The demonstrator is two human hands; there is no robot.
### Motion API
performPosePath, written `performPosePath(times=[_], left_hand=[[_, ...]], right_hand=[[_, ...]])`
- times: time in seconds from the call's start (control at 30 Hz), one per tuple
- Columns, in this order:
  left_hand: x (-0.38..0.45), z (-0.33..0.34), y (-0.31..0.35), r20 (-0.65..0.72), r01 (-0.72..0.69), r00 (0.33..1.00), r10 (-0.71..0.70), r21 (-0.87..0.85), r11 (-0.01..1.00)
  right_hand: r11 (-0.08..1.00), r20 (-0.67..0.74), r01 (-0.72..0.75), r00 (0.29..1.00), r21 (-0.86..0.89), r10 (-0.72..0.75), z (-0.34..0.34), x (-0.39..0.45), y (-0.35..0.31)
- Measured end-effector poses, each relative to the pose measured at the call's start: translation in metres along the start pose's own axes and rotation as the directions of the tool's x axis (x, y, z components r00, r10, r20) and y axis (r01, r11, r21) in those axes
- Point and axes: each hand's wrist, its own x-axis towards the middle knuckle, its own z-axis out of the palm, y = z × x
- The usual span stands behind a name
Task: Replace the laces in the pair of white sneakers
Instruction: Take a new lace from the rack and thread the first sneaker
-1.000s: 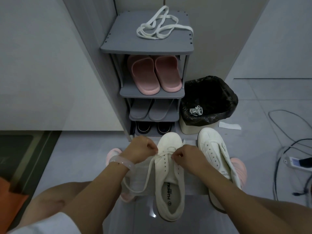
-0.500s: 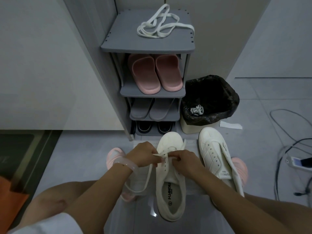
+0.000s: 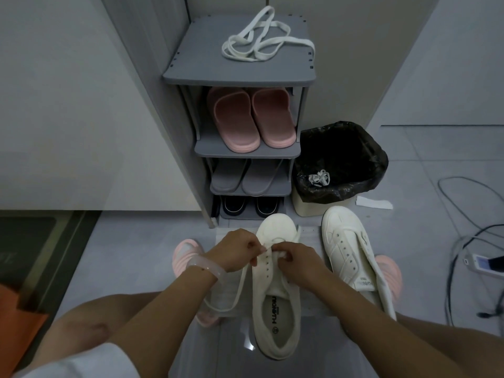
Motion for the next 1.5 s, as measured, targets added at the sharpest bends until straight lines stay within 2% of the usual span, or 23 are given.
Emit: performPosePath(times=[0.13, 0.47, 0.63, 0.7, 0.8, 0.9, 0.97, 1.03, 1.07, 1.13, 1.2, 1.23, 1.3, 1.43, 1.5], left_hand=[[0.002, -0.003, 0.0, 0.028, -0.024, 0.999, 0.026, -0.044, 0.999], [0.003, 0.001, -0.001, -0.022, -0.086, 0.996, 0.092, 0.177, 0.98], [0.005, 0.005, -0.004, -0.194, -0.011, 0.98, 0.05, 0.198, 0.98], [0.006, 0.009, -0.003, -0.221, -0.002, 0.974, 0.059, 0.248, 0.969], [0.005, 0.015, 0.001, -0.194, -0.036, 0.973, 0.122, 0.395, 0.918], [0.006, 0.02, 0.005, -0.144, -0.083, 0.965, 0.217, 0.621, 0.779], [0.007, 0.026, 0.008, -0.117, -0.101, 0.963, 0.244, 0.682, 0.724], [0.009, 0.03, 0.009, -0.128, -0.081, 0.968, 0.214, 0.65, 0.755], [0.009, 0.031, 0.009, -0.167, -0.047, 0.97, 0.179, 0.587, 0.808], [0.008, 0.028, 0.006, -0.279, 0.031, 0.957, 0.082, 0.376, 0.926], [0.007, 0.028, 0.003, -0.335, 0.057, 0.942, 0.02, 0.219, 0.974], [0.006, 0.029, 0.003, -0.328, 0.05, 0.944, 0.02, 0.204, 0.978], [0.004, 0.033, 0.004, -0.285, 0.024, 0.957, 0.06, 0.28, 0.96], [0.0, 0.037, 0.007, -0.164, -0.035, 0.976, 0.146, 0.539, 0.841], [-0.005, 0.038, 0.009, -0.12, -0.064, 0.978, 0.17, 0.602, 0.796]], right_hand=[[1.0, 0.001, -0.003, 1.0, 0.018, 0.003, 0.0, 0.002, 0.001], [0.999, -0.013, 0.02, 1.0, 0.027, -0.019, 0.0, 0.0, 0.002], [0.998, -0.029, 0.042, 0.999, 0.039, -0.041, 0.003, -0.002, 0.003], [0.998, -0.031, 0.048, 0.998, 0.03, -0.047, 0.003, -0.002, 0.004], [0.998, -0.039, 0.052, 0.998, 0.032, -0.05, 0.002, -0.002, 0.004], [0.997, -0.046, 0.065, 0.997, 0.044, -0.063, 0.002, -0.003, 0.003], [0.996, -0.055, 0.074, 0.996, 0.044, -0.072, 0.003, -0.004, 0.003], [0.996, -0.063, 0.074, 0.996, 0.049, -0.07, 0.003, -0.004, 0.004], [0.996, -0.061, 0.07, 0.996, 0.055, -0.067, 0.003, -0.004, 0.004], [0.995, -0.053, 0.066, 0.997, 0.071, -0.062, 0.003, -0.003, 0.004], [0.994, -0.059, 0.062, 0.997, 0.092, -0.057, 0.002, -0.001, 0.004], [0.993, -0.069, 0.059, 0.996, 0.1, -0.052, 0.002, 0.0, 0.005], [0.993, -0.087, 0.052, 0.995, 0.107, -0.042, 0.004, 0.001, 0.006], [0.995, -0.103, 0.042, 0.994, 0.085, -0.033, 0.003, 0.002, 0.003], [0.999, -0.102, 0.007, 0.995, 0.047, -0.002, 0.001, 0.002, -0.002]])
